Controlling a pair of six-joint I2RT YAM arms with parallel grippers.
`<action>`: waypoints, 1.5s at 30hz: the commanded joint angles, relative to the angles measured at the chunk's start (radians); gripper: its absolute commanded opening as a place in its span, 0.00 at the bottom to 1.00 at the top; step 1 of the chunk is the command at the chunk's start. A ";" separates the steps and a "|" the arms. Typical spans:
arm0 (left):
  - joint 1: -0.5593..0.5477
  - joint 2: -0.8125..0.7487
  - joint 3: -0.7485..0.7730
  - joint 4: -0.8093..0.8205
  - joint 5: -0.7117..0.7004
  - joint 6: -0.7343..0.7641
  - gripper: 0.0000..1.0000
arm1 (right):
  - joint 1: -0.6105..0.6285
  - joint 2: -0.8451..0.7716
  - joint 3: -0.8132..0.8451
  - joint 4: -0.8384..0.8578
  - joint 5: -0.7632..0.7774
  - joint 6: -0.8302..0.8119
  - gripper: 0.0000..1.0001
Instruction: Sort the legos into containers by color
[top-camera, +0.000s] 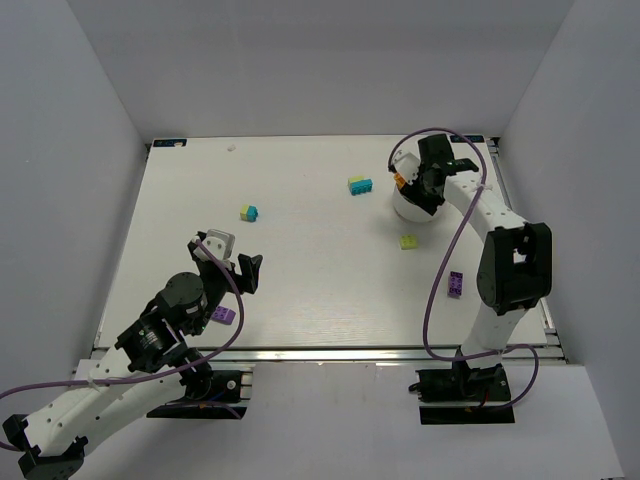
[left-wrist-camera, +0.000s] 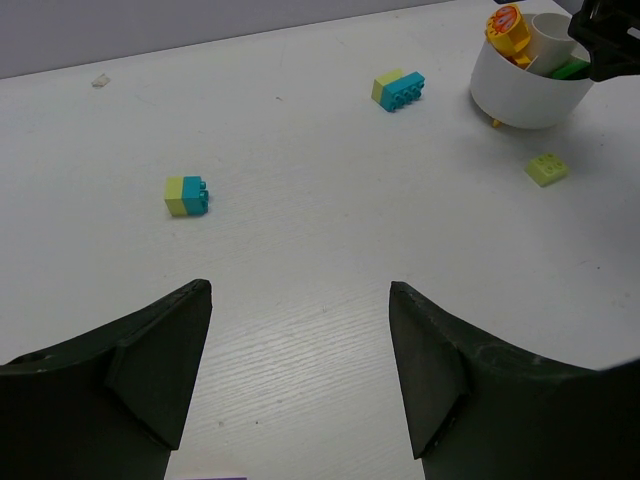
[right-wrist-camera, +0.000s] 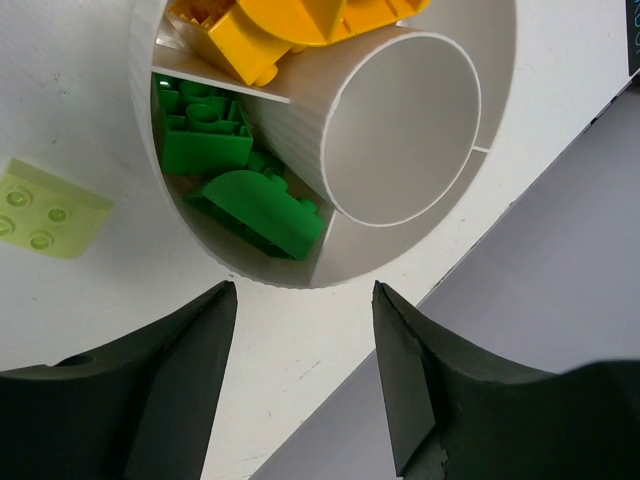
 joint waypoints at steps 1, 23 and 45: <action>0.000 -0.001 -0.002 0.012 0.009 0.004 0.82 | -0.005 -0.067 0.050 0.005 0.002 -0.008 0.62; 0.040 0.485 0.184 -0.094 0.084 -0.302 0.28 | -0.080 -0.733 -0.553 0.373 -1.022 0.638 0.63; 0.298 0.800 0.466 -0.732 0.347 -1.152 0.92 | -0.172 -0.883 -0.740 0.454 -0.871 0.681 0.68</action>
